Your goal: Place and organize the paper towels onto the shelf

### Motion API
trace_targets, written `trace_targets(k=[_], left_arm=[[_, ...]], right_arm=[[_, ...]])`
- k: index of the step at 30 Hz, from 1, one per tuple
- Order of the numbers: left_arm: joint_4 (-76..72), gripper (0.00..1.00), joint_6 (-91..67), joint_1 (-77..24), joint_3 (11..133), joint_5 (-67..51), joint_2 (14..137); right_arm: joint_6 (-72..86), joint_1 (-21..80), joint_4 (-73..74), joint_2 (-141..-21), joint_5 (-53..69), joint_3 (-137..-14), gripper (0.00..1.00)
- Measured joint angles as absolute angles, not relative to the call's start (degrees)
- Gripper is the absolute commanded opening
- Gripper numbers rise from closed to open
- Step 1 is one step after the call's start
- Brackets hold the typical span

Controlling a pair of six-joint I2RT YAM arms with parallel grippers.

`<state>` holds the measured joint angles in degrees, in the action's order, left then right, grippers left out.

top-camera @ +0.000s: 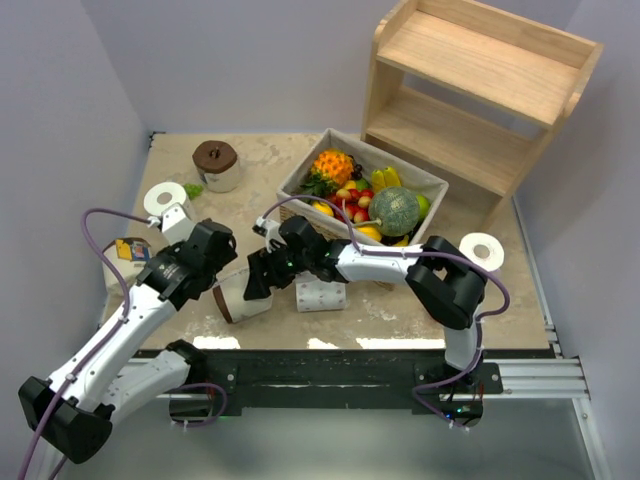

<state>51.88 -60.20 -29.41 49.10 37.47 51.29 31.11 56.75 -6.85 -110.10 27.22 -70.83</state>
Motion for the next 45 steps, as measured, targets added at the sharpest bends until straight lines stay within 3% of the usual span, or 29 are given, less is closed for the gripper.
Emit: trace_targets(k=[4, 11, 17, 26, 36, 45], left_arm=[[51.94, 0.85, -58.89, -29.41, 49.71, 41.28, 52.12], [49.91, 0.86, -54.61, -29.41, 51.59, 46.63, 52.42], [44.29, 0.86, -48.38, -29.36, 53.32, 51.31, 54.61], [37.41, 0.86, -40.62, -28.18, 55.88, 59.35, 58.7], [34.09, 0.85, -37.8, -27.31, 52.42, 59.86, 50.98], [32.12, 0.85, -36.77, -27.11, 51.64, 58.87, 46.81]], right_arm=[[31.27, 56.9, -6.74, -111.57, 28.03, -71.02, 0.77], [31.22, 57.04, -7.73, -111.63, 29.76, -71.24, 0.57], [30.96, 57.08, -8.99, -111.63, 30.22, -71.24, 0.46], [27.0, 57.52, -3.9, -107.98, 24.51, -71.96, 0.42], [15.64, 57.36, 9.02, -98.45, 9.5, -79.55, 0.39], [0.82, 57.43, 26.22, -94.41, -7.97, -97.6, 0.4]])
